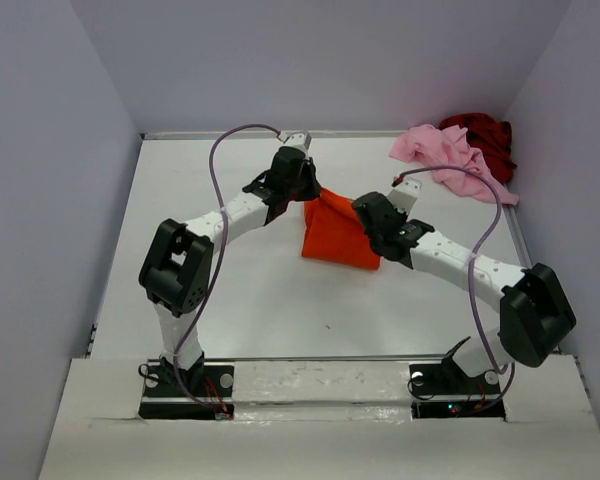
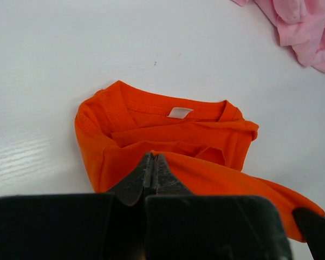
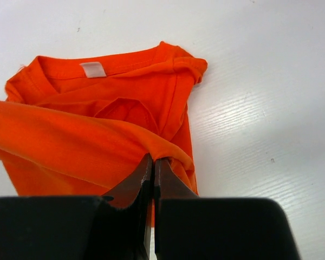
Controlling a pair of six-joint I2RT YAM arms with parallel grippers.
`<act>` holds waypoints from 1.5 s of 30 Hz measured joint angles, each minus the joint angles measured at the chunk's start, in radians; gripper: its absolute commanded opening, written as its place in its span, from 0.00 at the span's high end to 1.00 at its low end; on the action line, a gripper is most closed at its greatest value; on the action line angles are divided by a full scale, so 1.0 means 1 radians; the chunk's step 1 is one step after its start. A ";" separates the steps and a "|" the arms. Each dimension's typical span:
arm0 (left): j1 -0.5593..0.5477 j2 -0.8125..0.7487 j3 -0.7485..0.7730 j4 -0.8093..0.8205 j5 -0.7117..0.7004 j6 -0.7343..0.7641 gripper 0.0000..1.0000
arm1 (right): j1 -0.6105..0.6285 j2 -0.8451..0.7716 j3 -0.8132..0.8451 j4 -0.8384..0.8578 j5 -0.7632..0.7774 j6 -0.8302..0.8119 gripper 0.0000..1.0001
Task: Fold and stack the t-shirts
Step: Fold the tshirt
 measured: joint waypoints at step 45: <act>0.030 -0.142 -0.174 0.069 -0.063 0.017 0.08 | -0.214 0.369 0.280 0.125 -0.085 -0.233 0.33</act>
